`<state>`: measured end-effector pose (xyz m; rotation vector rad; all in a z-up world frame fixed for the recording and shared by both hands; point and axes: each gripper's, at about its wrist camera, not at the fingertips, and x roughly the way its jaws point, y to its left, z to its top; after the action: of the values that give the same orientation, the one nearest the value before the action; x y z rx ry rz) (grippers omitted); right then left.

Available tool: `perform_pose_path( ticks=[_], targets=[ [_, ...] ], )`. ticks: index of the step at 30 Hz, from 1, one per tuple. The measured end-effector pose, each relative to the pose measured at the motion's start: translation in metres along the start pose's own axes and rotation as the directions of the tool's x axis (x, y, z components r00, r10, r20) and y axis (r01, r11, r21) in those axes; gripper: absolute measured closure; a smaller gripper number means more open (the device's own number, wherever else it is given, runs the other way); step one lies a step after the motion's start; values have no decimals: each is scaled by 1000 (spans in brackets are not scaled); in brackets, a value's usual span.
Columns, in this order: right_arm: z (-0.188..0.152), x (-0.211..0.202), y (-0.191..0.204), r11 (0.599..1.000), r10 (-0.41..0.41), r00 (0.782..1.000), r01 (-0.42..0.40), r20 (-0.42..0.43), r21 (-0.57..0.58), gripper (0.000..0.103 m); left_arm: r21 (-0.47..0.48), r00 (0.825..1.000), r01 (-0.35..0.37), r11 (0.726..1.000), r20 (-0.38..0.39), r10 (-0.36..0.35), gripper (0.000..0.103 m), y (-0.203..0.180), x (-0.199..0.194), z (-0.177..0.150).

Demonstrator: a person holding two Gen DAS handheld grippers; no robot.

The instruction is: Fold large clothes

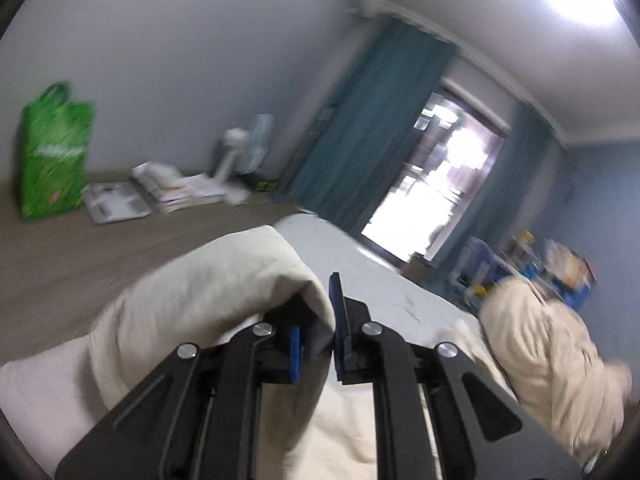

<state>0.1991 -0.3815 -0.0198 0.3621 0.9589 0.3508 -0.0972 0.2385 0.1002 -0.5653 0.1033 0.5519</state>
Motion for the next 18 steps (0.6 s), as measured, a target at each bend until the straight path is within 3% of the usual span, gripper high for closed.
perform_pose_path(
  ticks=[4,10,15,18],
  targets=[
    [0,0,0,1000,7,1000,-7,-4,6,8,126,995,97,987,-38,-93,94,-70,-8,-12],
    [0,0,-2,1000,17,1000,-17,-9,18,8,265,983,178,948,-88,-160,94,-161,-20,-50],
    [0,-1,-4,999,25,1000,-25,-9,25,8,395,961,265,880,-186,-207,94,-233,-21,-102],
    [1,-1,-5,999,30,1000,-30,-10,30,8,425,944,300,854,-263,-200,94,-263,-12,-135]
  ],
)
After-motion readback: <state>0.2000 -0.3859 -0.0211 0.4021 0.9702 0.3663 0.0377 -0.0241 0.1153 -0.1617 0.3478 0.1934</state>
